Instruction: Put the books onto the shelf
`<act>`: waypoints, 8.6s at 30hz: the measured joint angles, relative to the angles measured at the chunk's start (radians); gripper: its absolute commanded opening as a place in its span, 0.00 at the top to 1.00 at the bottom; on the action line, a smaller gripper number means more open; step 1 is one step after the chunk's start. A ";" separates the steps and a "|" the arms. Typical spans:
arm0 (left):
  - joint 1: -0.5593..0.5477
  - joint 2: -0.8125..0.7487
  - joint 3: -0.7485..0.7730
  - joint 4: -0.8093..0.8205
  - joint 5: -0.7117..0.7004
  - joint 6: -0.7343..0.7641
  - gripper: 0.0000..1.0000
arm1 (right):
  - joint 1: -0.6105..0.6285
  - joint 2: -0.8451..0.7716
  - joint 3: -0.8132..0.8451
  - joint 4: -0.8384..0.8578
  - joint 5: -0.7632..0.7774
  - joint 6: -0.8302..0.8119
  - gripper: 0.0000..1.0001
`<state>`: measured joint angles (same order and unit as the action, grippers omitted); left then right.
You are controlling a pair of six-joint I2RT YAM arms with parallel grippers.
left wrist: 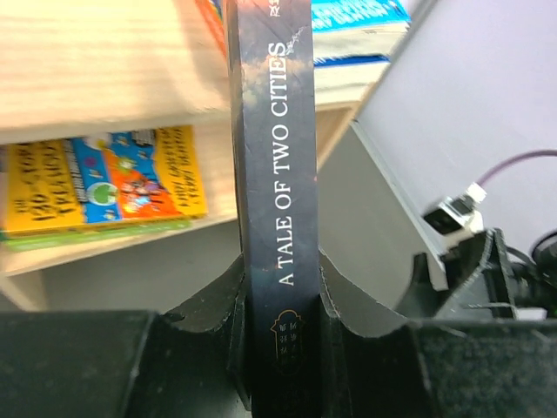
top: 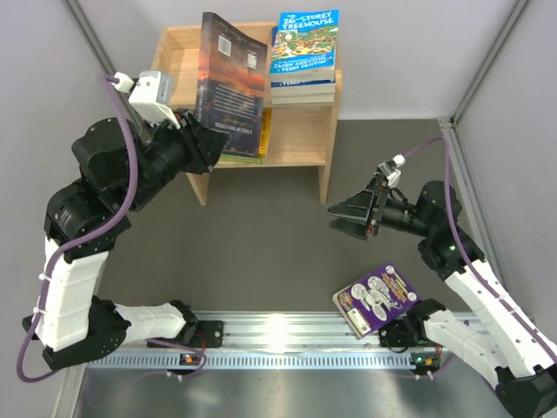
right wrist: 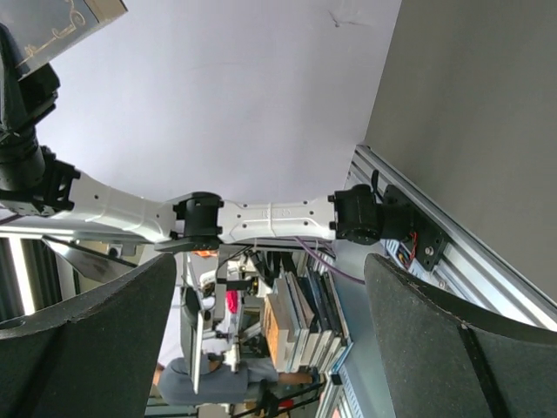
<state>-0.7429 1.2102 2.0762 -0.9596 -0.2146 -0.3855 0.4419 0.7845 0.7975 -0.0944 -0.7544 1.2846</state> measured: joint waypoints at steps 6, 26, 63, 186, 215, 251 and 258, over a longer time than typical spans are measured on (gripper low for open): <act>0.000 -0.005 0.009 0.002 -0.100 0.069 1.00 | 0.000 -0.005 0.000 -0.034 -0.008 -0.019 0.12; 0.722 0.136 -0.142 0.329 0.549 -0.182 1.00 | -0.002 -0.120 -0.038 -0.198 -0.068 -0.099 0.13; 0.954 0.324 -0.164 0.257 1.008 -0.549 0.13 | -0.072 -0.003 -0.011 -0.182 -0.077 -0.145 0.12; 0.262 0.095 -1.717 0.987 0.892 -0.612 0.05 | 0.402 0.789 -0.156 0.257 0.461 -0.249 0.18; 0.247 -0.233 -1.689 0.945 0.925 -0.705 1.00 | 0.447 0.548 -0.337 0.476 0.346 -0.098 0.16; 0.250 -0.479 -1.141 0.323 0.618 -0.529 0.01 | 0.495 0.400 0.260 -0.056 0.407 -0.198 1.00; 0.250 -0.575 -1.141 0.330 0.538 -0.612 0.01 | 0.496 0.396 0.253 0.064 0.453 -0.058 1.00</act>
<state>-0.4927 0.6350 0.9352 -0.6296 0.3233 -0.9977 0.9382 1.1805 1.0508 -0.0307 -0.3016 1.2266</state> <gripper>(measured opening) 0.987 0.248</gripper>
